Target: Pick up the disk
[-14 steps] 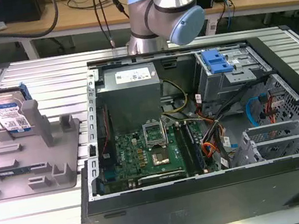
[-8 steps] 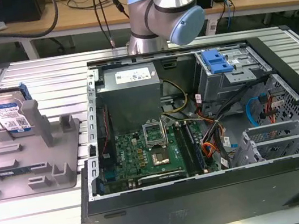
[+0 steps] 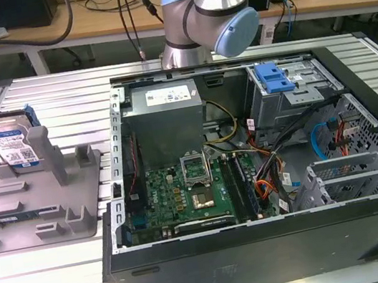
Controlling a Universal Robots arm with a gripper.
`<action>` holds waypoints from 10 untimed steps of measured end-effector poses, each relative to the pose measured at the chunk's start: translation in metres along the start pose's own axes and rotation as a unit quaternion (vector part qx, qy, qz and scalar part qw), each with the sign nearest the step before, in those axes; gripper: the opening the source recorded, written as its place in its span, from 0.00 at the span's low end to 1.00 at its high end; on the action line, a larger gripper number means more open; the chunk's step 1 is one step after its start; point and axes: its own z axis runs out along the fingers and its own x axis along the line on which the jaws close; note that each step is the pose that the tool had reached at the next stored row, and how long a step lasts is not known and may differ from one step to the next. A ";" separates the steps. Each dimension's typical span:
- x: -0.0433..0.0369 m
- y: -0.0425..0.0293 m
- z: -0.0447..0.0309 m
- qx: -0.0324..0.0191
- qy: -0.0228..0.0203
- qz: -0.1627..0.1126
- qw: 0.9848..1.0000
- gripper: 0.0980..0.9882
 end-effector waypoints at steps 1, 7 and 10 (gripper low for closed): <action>0.0000 0.0000 0.0001 0.000 0.000 -0.009 1.000 0.01; 0.0000 0.0000 0.0012 0.000 0.003 -0.091 0.996 0.01; 0.0000 -0.0001 0.0014 0.000 0.005 -0.119 0.993 0.01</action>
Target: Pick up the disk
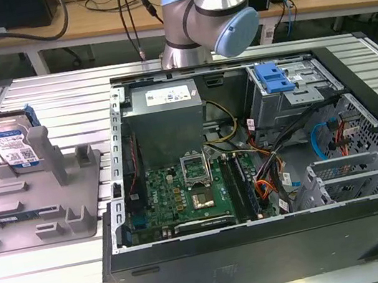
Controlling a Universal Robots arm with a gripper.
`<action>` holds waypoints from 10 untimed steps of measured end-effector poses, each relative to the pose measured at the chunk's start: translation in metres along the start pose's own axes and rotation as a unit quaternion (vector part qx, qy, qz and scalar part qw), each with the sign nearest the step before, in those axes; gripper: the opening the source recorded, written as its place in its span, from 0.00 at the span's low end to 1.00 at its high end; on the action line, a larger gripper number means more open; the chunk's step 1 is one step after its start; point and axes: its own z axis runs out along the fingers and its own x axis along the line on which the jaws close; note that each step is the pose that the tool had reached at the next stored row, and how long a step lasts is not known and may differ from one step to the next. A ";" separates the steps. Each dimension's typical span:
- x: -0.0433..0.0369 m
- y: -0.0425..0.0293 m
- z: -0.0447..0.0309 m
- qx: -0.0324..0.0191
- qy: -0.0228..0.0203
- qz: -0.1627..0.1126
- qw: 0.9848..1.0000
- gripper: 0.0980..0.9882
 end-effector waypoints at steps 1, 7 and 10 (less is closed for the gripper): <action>0.0000 0.0000 0.0001 0.000 0.000 -0.010 1.000 0.01; 0.0000 0.0000 0.0004 0.000 0.003 -0.080 0.997 0.01; 0.0000 0.0000 0.0007 0.000 0.005 -0.126 0.992 0.01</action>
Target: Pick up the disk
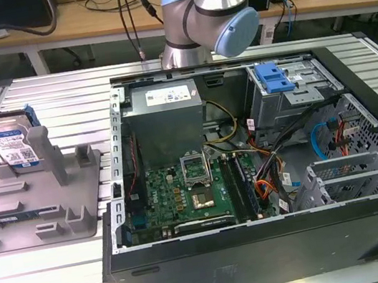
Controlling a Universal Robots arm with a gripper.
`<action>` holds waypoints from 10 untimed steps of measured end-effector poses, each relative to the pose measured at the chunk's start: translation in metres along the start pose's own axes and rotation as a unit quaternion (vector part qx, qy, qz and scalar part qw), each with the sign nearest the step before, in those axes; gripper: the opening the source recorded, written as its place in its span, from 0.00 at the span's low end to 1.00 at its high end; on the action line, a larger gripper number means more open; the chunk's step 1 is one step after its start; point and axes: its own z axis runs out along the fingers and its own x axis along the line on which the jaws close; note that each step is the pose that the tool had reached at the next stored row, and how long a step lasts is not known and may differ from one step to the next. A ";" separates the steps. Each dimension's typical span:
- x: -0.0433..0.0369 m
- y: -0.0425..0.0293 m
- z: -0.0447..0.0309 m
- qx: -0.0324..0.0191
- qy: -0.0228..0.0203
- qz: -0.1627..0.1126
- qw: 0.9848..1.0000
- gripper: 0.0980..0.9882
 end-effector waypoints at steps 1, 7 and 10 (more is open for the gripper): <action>0.0000 0.0000 0.0000 0.000 0.000 -0.009 1.000 0.01; 0.0000 0.0000 0.0003 0.000 0.003 -0.079 0.997 0.29; 0.0000 0.0000 0.0004 0.000 0.004 -0.108 0.994 0.43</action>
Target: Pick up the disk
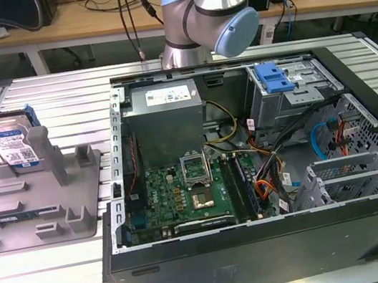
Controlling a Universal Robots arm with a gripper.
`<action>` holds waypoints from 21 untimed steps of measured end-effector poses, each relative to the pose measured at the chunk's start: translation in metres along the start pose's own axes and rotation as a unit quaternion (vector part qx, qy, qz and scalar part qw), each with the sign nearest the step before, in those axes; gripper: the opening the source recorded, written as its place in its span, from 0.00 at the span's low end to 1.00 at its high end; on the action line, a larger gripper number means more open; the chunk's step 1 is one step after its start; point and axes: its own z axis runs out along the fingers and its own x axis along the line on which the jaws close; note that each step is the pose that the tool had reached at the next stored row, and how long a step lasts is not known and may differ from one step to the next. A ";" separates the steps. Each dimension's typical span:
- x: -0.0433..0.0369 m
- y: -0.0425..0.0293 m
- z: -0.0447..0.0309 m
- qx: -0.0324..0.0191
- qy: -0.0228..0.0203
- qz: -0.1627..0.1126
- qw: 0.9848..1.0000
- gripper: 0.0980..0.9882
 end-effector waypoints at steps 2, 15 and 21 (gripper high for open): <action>0.0000 0.0000 0.0000 0.000 0.001 -0.018 1.000 0.43; 0.0000 0.0000 0.0003 0.002 0.006 -0.194 0.981 0.43; 0.0000 0.0000 0.0004 0.003 0.007 -0.261 0.965 0.43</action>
